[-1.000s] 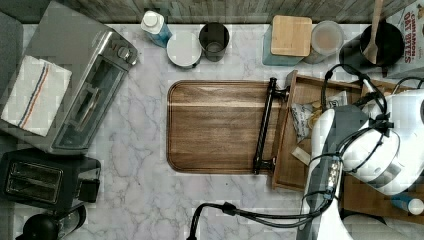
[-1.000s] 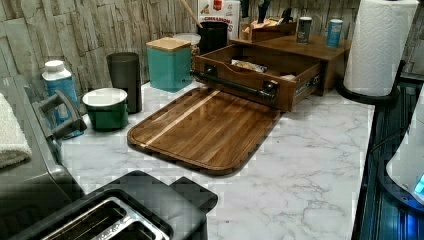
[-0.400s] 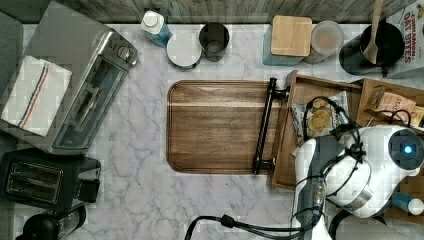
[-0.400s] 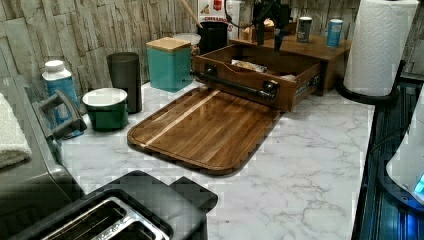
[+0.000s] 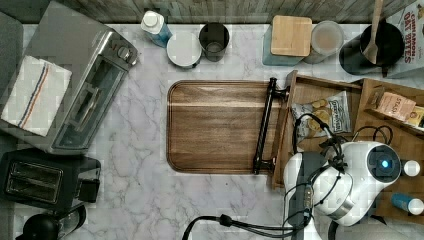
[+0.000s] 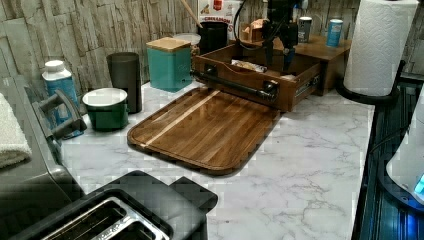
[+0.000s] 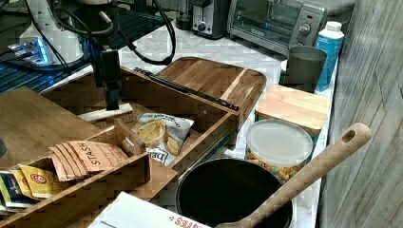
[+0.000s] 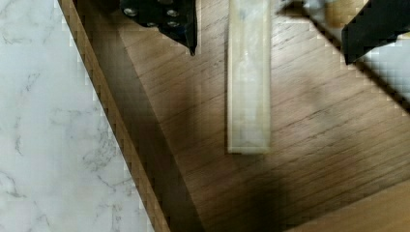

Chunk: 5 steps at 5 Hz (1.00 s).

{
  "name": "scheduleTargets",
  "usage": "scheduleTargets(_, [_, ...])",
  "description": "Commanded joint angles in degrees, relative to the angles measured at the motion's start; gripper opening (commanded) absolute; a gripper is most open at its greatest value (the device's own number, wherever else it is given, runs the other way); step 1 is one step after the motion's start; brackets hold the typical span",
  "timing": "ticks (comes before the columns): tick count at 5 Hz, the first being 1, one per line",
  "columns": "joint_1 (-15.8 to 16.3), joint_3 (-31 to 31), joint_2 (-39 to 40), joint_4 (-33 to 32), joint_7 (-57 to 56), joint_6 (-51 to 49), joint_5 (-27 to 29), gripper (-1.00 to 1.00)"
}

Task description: Pick up the butter.

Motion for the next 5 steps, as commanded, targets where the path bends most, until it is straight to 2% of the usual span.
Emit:
scheduleTargets(1, [-0.68, -1.35, 3.77, 2.72, 3.97, 1.95, -1.68, 1.0])
scheduleTargets(2, [-1.14, -1.25, 7.35, 4.53, 2.61, 2.78, 0.3, 1.0])
scheduleTargets(3, [-0.47, -2.09, 7.76, 2.83, 5.54, 6.19, -2.17, 1.0])
scheduleTargets(4, [0.85, -2.75, 5.89, 2.74, 7.71, 3.94, -2.84, 0.26])
scheduleTargets(5, [2.08, -3.58, 4.53, 2.5, 9.46, 2.79, -3.34, -1.0])
